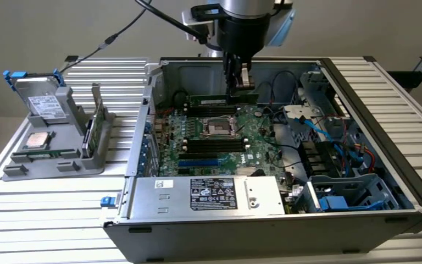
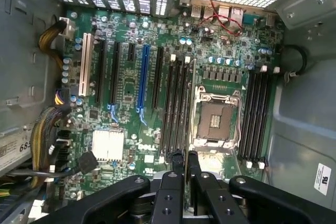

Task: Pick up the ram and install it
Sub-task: 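Pick up the ram and move it above insertion slot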

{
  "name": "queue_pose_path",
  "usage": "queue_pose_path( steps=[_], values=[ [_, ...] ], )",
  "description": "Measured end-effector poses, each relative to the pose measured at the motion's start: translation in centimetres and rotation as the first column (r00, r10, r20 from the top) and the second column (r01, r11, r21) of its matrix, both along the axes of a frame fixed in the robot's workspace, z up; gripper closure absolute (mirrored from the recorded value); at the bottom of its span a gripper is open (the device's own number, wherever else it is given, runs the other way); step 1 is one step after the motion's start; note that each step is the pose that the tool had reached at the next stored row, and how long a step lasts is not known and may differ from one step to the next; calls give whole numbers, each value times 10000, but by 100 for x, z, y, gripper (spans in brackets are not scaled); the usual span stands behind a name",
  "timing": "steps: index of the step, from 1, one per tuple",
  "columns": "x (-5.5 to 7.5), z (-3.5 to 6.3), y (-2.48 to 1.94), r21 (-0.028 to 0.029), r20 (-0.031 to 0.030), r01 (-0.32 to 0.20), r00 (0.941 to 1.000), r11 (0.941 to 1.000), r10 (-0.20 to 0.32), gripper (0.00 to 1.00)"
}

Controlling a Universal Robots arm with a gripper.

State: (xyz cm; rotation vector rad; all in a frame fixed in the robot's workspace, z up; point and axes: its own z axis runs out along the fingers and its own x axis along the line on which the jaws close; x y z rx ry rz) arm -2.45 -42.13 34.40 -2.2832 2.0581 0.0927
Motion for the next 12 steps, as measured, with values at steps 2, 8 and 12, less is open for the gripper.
queue_pose_path(
  steps=[2, 8, 12],
  values=[
    [3, -33, 57, 0, 0, 2, 10000, 10000, -2, 86],
    [6, -74, 165, -1, 0, 3, 10000, 10000, -3, 86],
    [6, -74, 165, 0, 0, 3, 10000, 10000, -3, 86]
  ],
)
